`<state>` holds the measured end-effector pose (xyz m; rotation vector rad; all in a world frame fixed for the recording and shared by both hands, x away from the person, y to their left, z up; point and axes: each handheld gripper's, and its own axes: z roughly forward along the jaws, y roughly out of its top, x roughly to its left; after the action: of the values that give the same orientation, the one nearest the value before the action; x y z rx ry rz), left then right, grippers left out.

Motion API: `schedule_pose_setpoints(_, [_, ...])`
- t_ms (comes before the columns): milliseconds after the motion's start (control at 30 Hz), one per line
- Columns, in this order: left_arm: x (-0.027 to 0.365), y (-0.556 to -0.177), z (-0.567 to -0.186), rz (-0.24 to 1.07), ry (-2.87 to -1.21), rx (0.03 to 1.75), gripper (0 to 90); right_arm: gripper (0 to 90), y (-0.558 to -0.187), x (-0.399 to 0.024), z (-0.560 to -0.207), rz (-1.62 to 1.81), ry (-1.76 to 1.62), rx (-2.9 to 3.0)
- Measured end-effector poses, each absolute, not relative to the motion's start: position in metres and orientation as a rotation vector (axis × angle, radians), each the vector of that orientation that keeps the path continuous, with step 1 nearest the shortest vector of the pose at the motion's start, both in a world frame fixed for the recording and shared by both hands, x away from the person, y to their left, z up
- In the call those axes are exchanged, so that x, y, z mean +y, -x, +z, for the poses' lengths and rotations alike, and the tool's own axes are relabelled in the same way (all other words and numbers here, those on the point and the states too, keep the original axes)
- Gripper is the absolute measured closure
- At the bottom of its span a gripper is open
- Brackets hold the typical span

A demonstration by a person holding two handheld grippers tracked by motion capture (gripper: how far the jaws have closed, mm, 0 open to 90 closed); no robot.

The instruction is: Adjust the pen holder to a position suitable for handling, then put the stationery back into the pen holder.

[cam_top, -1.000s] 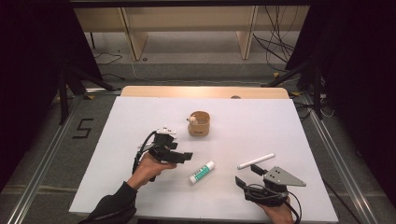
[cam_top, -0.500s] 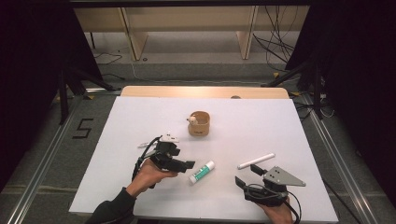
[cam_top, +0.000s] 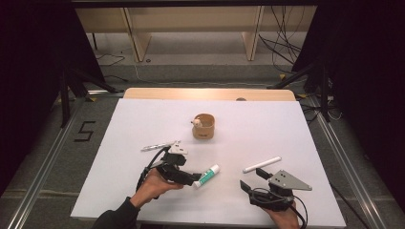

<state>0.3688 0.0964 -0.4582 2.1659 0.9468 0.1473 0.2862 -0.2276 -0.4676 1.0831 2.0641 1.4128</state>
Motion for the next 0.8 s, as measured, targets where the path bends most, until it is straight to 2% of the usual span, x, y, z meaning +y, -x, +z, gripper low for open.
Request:
schedule_pose_setpoints(500, [0.081,-0.358,-0.462,0.168,-2.251,0.898,16.9,27.0,-0.286,-0.228,-0.468,1.412,-1.078,2.070])
schedule_pose_setpoints(800, [0.074,-0.354,-0.468,0.149,-2.312,0.847,29.7,27.1,-0.285,-0.227,-0.468,1.403,-1.071,2.076])
